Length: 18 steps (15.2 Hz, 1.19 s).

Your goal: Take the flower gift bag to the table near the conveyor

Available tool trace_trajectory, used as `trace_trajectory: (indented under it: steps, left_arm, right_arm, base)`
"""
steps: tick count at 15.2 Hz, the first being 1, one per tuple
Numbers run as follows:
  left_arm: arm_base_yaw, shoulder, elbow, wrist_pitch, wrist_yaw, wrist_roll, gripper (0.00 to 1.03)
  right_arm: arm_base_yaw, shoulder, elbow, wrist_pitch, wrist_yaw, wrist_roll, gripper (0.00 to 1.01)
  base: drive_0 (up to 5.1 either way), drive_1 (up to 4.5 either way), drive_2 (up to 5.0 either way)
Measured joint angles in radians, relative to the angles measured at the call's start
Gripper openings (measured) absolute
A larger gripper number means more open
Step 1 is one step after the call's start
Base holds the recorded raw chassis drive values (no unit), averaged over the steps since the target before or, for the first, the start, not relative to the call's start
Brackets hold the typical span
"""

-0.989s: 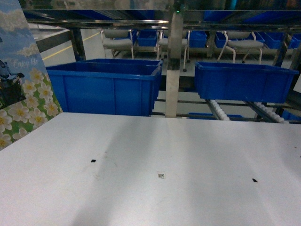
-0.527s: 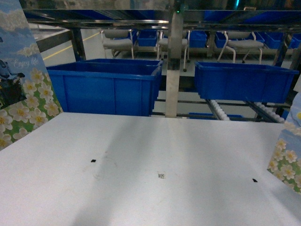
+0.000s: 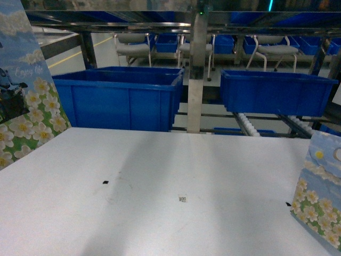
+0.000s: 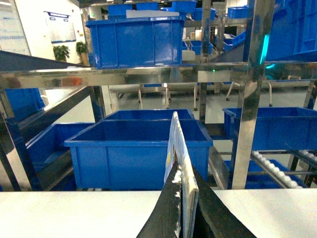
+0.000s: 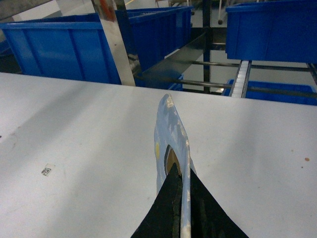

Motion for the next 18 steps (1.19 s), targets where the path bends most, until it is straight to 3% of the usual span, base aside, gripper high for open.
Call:
trace_trajectory:
  steps: [5,8,10,15,18]
  left_arm:
    - [0.000,0.000,0.000,0.000,0.000,0.000,0.02]
    - [0.000,0.000,0.000,0.000,0.000,0.000,0.02]
    - [0.000,0.000,0.000,0.000,0.000,0.000,0.02]
    - [0.000,0.000,0.000,0.000,0.000,0.000,0.02]
    - [0.000,0.000,0.000,0.000,0.000,0.000,0.02]
  right_arm:
    - [0.011,0.073,0.016,0.031,-0.002,0.011,0.02]
    - [0.036,0.062,0.005,0.029,0.046,0.018,0.05]
    - [0.054,0.023,-0.021,0.015,0.089,0.048,0.28]
    - [0.087,-0.124,-0.168,0.004,0.161,0.082,0.96]
    - [0.120,-0.299,-0.234,0.003,0.234,0.097,0.98]
  base:
    - [0.0,0.00,0.0]
    - [0.0,0.00,0.0]
    - [0.0,0.00,0.0]
    - [0.0,0.00,0.0]
    - [0.0,0.00,0.0]
